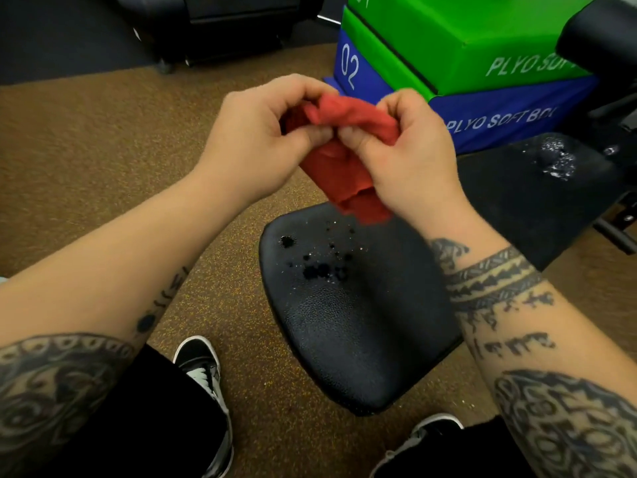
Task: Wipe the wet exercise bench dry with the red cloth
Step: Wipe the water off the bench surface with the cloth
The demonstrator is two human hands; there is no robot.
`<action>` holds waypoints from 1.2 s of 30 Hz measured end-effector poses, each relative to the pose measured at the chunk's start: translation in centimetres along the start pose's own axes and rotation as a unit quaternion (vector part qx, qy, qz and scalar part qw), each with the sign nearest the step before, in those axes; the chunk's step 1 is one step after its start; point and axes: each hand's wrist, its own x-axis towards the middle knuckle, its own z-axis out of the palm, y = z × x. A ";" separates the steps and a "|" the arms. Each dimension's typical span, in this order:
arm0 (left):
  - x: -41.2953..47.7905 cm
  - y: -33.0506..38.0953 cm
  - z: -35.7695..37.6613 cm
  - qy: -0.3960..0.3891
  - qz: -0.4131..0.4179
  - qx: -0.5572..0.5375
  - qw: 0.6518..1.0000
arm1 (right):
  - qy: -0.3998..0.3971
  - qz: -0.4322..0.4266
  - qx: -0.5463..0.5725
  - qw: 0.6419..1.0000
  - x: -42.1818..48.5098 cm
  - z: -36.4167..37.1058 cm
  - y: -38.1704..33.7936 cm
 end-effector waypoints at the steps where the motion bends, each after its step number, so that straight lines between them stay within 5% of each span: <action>1: 0.2 -0.3 -0.1 0.015 -0.019 0.006 1.000 | -0.022 0.003 -0.017 1.000 0.7 -0.1 -0.5; 4: 0.4 -0.9 -0.4 0.018 -0.116 -0.140 0.983 | -0.086 0.010 -0.039 0.996 2.0 0.1 -0.9; 7: 0.3 -0.3 0.0 0.019 -0.170 -0.340 0.925 | -0.150 0.030 0.055 0.987 1.8 1.0 -0.7; 9: 0.3 0.4 0.5 0.035 -0.166 -0.367 0.915 | -0.178 0.047 0.114 0.976 1.0 1.7 -0.9; 13: 0.3 0.5 1.0 0.037 -0.152 -0.350 0.924 | -0.140 0.043 0.172 0.974 0.3 1.7 -0.9; 17: 0.3 -0.1 0.4 -0.005 -0.195 -0.441 0.876 | -0.037 0.031 0.118 0.992 0.4 -0.3 -0.1; 20: 0.1 -1.7 -0.2 -0.030 -0.265 -0.353 0.897 | 0.055 0.053 0.023 0.997 0.4 -2.4 1.1; 22: -0.3 -2.9 -0.2 -0.068 -0.331 -0.233 0.912 | 0.047 0.099 -0.099 0.989 -0.1 -3.3 2.3; 25: -1.4 -4.4 0.5 -0.209 -0.378 -0.030 0.901 | -0.076 0.160 -0.262 0.949 -2.0 -2.5 4.7; 27: -2.4 -5.1 1.0 -0.326 -0.374 0.087 0.864 | -0.158 0.192 -0.303 0.920 -3.9 -1.2 5.5; 30: -3.2 -5.5 1.3 -0.373 -0.412 0.078 0.828 | -0.160 0.176 -0.320 0.917 -5.4 -0.5 5.5; 36: -3.0 -6.0 1.4 -0.353 -0.418 0.055 0.836 | -0.158 0.127 -0.332 0.921 -7.0 0.4 4.5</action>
